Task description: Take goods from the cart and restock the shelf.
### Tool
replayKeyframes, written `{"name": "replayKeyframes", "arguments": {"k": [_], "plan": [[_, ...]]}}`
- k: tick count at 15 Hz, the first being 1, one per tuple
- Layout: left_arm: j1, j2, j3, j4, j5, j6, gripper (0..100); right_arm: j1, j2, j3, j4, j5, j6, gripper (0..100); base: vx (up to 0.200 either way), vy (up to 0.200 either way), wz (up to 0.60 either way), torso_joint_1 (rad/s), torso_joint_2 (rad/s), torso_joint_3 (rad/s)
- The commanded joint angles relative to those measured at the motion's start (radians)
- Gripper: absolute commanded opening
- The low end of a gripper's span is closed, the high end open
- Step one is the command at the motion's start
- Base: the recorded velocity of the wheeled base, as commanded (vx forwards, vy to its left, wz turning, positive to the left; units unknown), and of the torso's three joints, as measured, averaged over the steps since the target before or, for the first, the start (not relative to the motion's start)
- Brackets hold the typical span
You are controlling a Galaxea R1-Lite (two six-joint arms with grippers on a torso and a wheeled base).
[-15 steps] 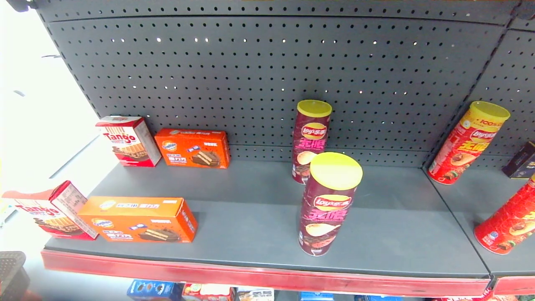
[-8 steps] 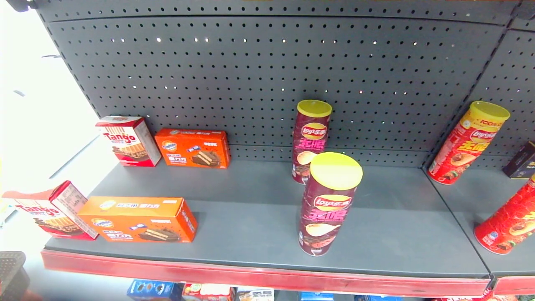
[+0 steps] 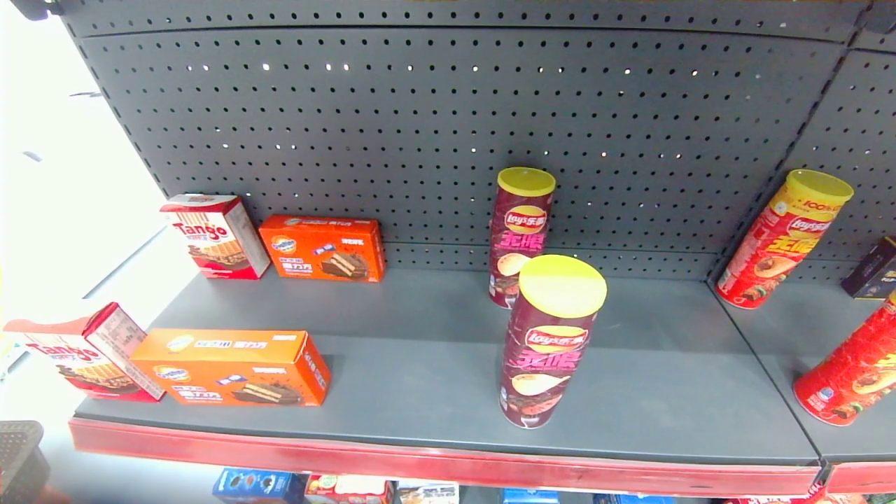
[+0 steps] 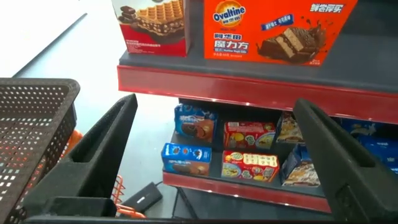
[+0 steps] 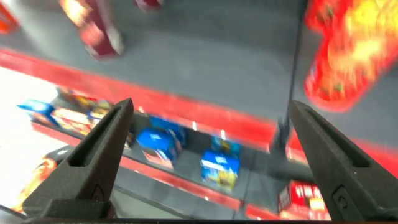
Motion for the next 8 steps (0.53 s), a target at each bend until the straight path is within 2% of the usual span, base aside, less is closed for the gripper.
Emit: {"name": "replayKeyframes", "arguments": {"k": [1, 2, 4, 6, 8], "plan": [[0.0, 0.004, 0.0, 0.0, 0.001, -0.001, 100, 0.076, 0.392, -0.228, 0.021, 0.089, -0.05, 100, 0.0, 0.0, 0.0, 0.0, 0.0, 0.0], [0.0, 0.004, 0.0, 0.0, 0.001, -0.001, 100, 0.164, 0.54, -0.248, -0.008, 0.081, -0.087, 100, 0.0, 0.0, 0.0, 0.0, 0.0, 0.0], [0.0, 0.004, 0.0, -0.002, 0.001, -0.001, 100, 0.268, 0.709, -0.263, -0.089, 0.078, -0.09, 100, 0.0, 0.0, 0.0, 0.0, 0.0, 0.0], [0.0, 0.004, 0.0, -0.002, 0.001, -0.001, 100, 0.311, 0.83, -0.294, -0.124, 0.052, -0.09, 100, 0.0, 0.0, 0.0, 0.0, 0.0, 0.0], [0.0, 0.004, 0.0, -0.003, 0.001, -0.001, 100, 0.315, 0.921, -0.327, -0.144, 0.013, -0.09, 100, 0.0, 0.0, 0.0, 0.0, 0.0, 0.0]]}}
